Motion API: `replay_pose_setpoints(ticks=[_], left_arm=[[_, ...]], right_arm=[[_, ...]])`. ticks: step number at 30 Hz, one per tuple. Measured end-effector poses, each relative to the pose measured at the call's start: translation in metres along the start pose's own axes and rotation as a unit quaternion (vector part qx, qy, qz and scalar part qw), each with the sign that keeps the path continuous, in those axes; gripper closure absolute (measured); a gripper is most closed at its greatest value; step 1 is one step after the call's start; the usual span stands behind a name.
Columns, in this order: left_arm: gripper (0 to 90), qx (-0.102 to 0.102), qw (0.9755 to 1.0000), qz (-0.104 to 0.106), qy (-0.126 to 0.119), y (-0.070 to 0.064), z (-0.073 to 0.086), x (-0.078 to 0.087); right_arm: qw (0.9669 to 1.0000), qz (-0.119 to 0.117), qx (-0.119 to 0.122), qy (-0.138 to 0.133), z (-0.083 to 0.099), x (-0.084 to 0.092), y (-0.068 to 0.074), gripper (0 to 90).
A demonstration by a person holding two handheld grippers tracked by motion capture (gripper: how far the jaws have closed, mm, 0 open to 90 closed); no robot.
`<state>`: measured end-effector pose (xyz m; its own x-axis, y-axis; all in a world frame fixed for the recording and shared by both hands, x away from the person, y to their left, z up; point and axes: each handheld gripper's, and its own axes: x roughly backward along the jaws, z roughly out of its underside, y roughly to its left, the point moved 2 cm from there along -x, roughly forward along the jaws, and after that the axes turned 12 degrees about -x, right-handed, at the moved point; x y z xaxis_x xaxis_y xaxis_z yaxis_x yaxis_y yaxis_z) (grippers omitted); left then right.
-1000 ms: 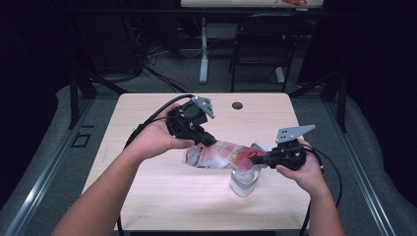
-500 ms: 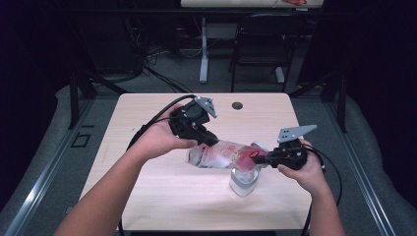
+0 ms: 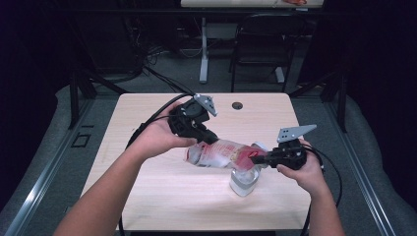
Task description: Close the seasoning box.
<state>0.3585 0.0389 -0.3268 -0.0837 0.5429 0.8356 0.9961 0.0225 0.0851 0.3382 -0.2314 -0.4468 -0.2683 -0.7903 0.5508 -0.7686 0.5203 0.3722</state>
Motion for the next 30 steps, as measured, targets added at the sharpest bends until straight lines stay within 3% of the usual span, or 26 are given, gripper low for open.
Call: replay_pose_setpoints(ticks=[30], left_arm=[[81.6, -0.002, 0.9999, -0.005, -0.016, 0.0015, -0.0052, -0.0001]], right_arm=[[0.9999, 0.009, 0.002, 0.007, 0.0013, -0.0034, -0.0023, 90.0]])
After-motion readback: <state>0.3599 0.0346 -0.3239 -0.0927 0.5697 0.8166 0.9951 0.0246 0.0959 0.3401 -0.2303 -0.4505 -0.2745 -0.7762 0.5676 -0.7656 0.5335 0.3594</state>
